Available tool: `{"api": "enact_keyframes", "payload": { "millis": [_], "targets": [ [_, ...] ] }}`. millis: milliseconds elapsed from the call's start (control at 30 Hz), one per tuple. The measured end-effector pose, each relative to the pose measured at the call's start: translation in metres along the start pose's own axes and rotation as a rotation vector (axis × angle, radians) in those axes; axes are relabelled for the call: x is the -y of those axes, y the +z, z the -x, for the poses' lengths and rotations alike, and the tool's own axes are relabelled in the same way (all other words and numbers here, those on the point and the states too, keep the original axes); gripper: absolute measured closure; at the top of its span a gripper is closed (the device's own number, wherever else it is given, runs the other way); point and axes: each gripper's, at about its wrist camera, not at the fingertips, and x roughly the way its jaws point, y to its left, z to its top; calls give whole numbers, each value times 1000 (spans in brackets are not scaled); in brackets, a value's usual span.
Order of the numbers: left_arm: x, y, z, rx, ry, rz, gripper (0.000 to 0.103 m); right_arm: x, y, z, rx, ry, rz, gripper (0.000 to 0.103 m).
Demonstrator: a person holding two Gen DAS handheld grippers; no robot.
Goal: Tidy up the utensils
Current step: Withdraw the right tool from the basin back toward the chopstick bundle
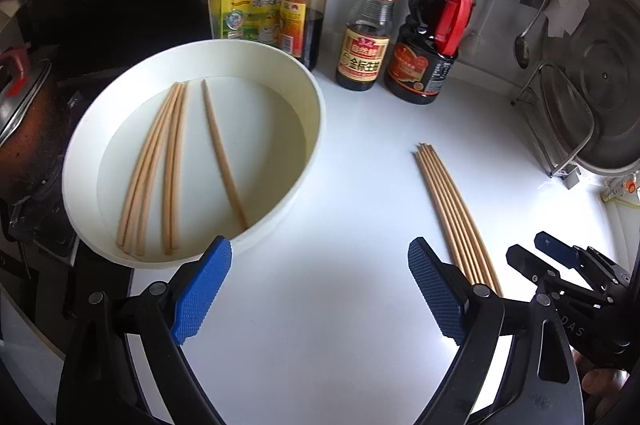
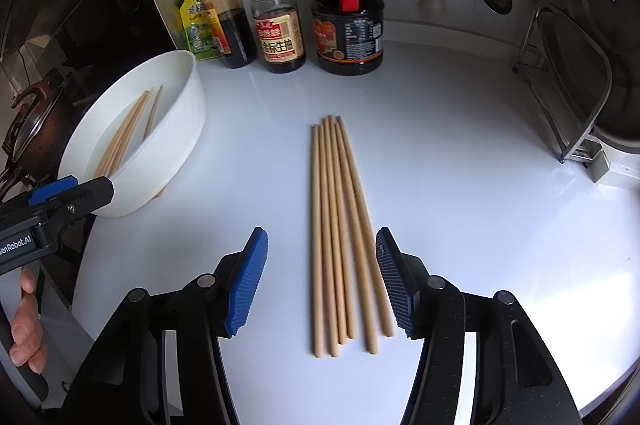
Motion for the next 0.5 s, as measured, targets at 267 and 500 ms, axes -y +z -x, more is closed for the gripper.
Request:
{"api": "enact_keyframes", "payload": {
  "millis": [267,500],
  "targets": [
    [49,-5,-25,-19,-20,-41,15,37,-15,-17,-13,-44,31,49],
    [74,-14,-54,-53,-5,-55,15,52,-23,-42,-37,-22,54,49]
  ]
}}
